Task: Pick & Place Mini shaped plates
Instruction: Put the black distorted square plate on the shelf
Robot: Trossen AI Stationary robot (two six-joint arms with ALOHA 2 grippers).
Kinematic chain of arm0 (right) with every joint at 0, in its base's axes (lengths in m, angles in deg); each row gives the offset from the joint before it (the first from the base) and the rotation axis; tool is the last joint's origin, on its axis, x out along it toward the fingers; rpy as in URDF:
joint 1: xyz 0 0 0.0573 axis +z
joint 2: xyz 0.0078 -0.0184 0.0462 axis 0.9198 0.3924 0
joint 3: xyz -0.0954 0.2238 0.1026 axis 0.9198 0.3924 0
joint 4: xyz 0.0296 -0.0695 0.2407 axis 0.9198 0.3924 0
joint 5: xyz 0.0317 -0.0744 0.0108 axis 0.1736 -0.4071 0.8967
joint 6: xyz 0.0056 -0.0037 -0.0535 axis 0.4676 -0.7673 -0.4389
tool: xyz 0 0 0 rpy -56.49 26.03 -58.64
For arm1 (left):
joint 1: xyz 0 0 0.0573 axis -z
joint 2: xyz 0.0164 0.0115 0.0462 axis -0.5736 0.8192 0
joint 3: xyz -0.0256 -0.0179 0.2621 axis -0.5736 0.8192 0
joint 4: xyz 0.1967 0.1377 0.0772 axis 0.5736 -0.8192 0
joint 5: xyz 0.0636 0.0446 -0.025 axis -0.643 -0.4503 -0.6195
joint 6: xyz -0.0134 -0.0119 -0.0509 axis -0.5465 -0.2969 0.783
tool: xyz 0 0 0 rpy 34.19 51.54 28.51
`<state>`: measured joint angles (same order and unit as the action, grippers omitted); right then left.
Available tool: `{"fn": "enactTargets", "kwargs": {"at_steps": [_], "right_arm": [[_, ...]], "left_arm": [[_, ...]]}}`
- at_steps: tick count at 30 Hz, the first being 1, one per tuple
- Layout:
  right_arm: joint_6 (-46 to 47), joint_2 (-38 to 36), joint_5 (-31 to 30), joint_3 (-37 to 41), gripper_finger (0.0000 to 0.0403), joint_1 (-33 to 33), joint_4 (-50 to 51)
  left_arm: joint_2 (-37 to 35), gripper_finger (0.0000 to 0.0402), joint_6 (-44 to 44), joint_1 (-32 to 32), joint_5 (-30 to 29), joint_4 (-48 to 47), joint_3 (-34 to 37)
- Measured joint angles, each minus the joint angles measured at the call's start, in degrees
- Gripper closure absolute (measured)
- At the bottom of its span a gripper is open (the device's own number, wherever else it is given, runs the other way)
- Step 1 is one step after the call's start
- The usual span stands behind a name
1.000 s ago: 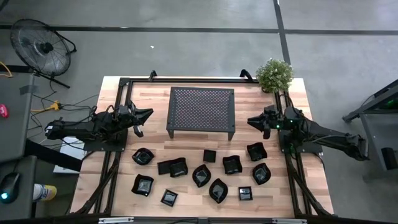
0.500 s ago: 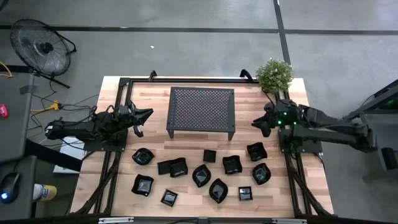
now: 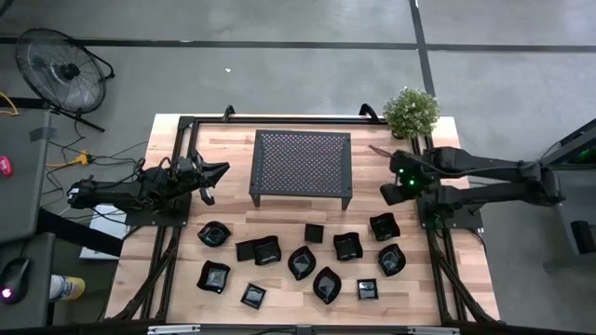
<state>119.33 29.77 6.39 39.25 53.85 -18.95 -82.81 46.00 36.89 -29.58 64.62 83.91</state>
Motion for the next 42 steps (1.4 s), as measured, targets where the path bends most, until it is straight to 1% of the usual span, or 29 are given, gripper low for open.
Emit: {"fn": "enactTargets", "kwargs": {"at_steps": [6,13,18,23,30,32,35,39,42], "right_arm": [[5.3,4.9,-0.1,0.1,0.0272,5.3,3.6],[11.3,10.6,-1.9,0.1,0.0272,12.0,3.4],[11.6,14.6,-1.9,0.1,0.0272,14.2,2.0],[14.6,17.8,-2.2,0.1,0.0272,15.9,0.0],[17.3,19.7,-4.8,0.2,0.0272,15.8,0.6],[17.3,19.7,-4.4,0.3,0.0272,15.3,1.0],[17.3,19.3,-3.4,2.2,0.0272,13.5,-1.5],[13.7,18.5,-1.4,3.4,0.0272,10.9,-5.1],[9.0,17.8,-2.5,3.0,0.0272,10.0,-5.3]], "left_arm": [[0.0,0.0369,0.0,0.0,0.0,0.0,0.0],[0.0,0.0369,0.0,0.0,0.0,0.0,0.0],[0.0,0.0369,0.0,0.0,0.0,0.0,0.0],[0.0,0.0369,0.0,0.0,0.0,0.0,0.0],[0.0,0.0369,0.0,0.0,0.0,0.0,0.0],[0.0,0.0369,0.0,0.0,0.0,0.0,0.0],[0.0,0.0369,0.0,0.0,0.0,0.0,0.0],[0.0,0.0369,0.0,0.0,0.0,0.0,0.0],[0.0,0.0369,0.0,0.0,0.0,0.0,0.0]]}}
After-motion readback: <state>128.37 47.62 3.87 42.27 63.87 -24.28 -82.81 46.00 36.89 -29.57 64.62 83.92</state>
